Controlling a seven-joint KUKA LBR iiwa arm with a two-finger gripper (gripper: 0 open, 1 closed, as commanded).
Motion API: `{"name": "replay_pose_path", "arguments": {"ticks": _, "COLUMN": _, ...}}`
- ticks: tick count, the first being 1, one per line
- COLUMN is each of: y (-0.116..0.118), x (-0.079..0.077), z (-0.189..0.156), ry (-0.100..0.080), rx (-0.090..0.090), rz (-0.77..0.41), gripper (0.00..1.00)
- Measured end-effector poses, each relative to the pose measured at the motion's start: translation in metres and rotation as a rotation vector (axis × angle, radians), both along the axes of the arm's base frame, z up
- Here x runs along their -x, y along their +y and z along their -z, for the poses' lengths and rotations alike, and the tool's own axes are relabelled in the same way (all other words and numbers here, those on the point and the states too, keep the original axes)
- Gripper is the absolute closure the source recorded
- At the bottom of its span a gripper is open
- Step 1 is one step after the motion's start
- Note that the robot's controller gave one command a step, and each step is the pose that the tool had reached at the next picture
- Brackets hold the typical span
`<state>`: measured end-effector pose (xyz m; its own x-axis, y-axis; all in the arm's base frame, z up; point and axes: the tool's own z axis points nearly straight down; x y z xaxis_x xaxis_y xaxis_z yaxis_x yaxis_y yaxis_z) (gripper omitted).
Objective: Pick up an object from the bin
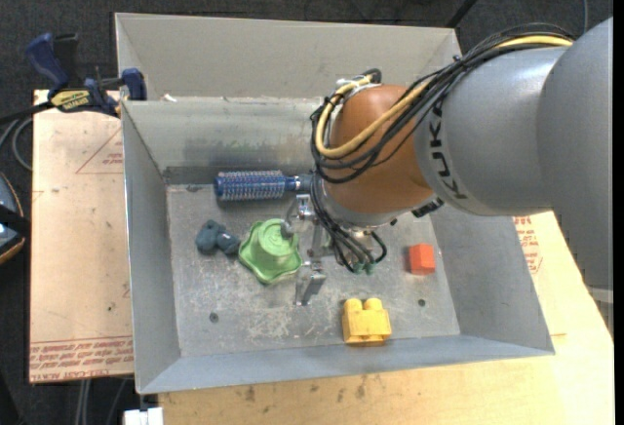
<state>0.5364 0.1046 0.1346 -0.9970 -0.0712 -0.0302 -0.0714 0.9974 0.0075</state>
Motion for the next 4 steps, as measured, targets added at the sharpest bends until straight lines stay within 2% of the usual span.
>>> {"name": "replay_pose_path", "arguments": {"ticks": 1, "y": -0.011, "x": -0.004, "z": 0.005, "ry": -0.014, "rx": 0.003, "rz": -0.031, "gripper": 0.00}}
{"name": "replay_pose_path", "arguments": {"ticks": 2, "y": -0.011, "x": -0.004, "z": 0.006, "ry": -0.010, "rx": 0.001, "rz": -0.010, "gripper": 0.00}}
{"name": "replay_pose_path", "arguments": {"ticks": 3, "y": -0.015, "x": -0.005, "z": 0.007, "ry": -0.010, "rx": 0.004, "rz": -0.037, "gripper": 0.00}}
{"name": "replay_pose_path", "arguments": {"ticks": 4, "y": -0.112, "x": -0.027, "z": 0.008, "ry": -0.018, "rx": -0.004, "rz": 0.128, "gripper": 0.00}}
